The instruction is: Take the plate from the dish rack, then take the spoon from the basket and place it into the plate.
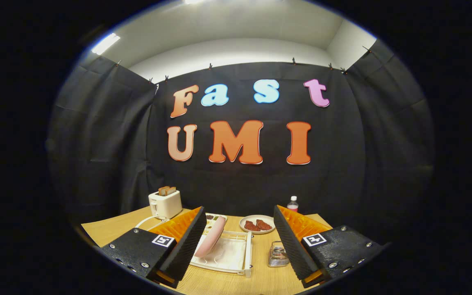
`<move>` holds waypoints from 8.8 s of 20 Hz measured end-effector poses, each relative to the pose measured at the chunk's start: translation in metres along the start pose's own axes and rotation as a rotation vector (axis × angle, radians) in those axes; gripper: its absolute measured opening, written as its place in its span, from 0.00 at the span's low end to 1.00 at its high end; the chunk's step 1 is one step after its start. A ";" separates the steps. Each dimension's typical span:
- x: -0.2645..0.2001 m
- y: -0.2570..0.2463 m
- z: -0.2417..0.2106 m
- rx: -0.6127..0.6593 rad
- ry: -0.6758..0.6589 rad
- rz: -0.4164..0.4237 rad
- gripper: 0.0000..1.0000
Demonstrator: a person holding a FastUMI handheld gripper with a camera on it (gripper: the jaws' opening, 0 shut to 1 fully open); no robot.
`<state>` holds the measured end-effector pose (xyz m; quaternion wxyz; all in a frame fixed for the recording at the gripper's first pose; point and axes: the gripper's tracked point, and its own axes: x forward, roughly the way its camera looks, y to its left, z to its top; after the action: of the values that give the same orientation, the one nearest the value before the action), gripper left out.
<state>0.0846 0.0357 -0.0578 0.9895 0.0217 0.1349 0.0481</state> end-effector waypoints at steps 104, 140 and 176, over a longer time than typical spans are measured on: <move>-0.033 -0.031 -0.240 0.153 0.785 -0.016 0.64; 0.085 -0.119 -0.137 -0.086 0.086 -0.231 0.06; -0.039 0.115 -0.167 -0.142 0.273 0.456 0.07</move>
<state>-0.0077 0.1513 -0.2020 0.9247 -0.0246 0.2548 0.2817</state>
